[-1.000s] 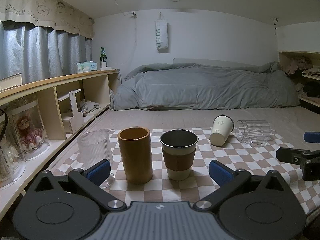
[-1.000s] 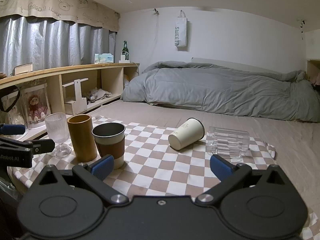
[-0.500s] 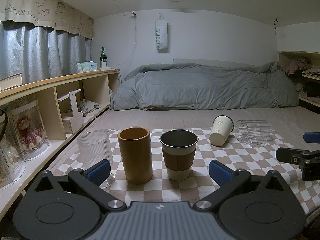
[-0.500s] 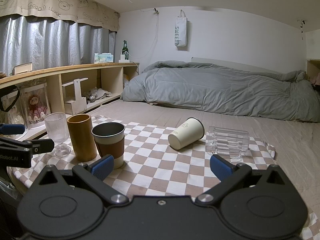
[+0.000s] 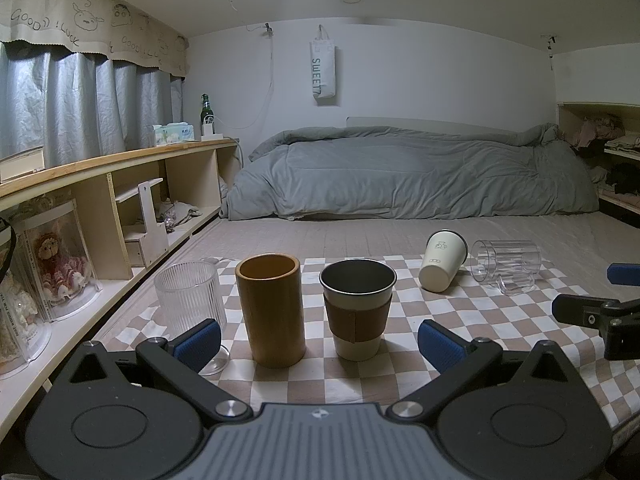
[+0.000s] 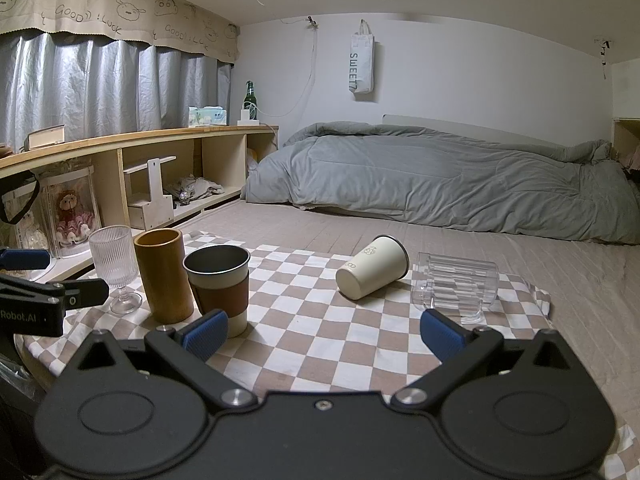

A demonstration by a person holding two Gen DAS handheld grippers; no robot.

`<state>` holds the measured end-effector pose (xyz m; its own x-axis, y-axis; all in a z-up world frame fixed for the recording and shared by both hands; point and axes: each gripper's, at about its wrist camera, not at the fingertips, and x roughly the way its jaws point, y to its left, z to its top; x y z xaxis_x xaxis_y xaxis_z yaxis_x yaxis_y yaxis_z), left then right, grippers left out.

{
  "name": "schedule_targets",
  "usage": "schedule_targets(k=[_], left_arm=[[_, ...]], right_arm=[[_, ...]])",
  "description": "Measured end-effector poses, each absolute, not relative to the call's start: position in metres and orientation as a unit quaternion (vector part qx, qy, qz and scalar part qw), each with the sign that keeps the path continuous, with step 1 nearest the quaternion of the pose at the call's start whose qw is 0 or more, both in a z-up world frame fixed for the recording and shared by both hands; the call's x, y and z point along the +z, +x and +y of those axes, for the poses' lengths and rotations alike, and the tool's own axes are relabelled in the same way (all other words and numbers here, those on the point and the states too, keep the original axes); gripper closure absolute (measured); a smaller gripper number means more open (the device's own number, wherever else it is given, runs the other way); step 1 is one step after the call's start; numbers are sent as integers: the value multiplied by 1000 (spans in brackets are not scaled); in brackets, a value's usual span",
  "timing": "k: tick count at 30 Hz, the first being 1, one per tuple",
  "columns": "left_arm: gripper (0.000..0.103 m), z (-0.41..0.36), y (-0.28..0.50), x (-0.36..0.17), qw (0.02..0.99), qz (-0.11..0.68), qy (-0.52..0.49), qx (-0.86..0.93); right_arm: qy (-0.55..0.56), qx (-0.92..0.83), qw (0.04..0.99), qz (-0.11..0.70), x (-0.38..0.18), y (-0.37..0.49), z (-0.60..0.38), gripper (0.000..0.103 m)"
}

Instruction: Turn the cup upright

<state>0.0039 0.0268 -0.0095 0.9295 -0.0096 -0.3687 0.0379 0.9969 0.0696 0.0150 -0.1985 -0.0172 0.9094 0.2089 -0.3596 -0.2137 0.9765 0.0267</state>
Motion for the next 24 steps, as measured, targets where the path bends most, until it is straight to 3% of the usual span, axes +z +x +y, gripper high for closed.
schedule_targets(k=[24], left_arm=[[0,29,3,-12,981,190,37,-11]], right_arm=[[-6,110,977,183,-18,14,-198,0]])
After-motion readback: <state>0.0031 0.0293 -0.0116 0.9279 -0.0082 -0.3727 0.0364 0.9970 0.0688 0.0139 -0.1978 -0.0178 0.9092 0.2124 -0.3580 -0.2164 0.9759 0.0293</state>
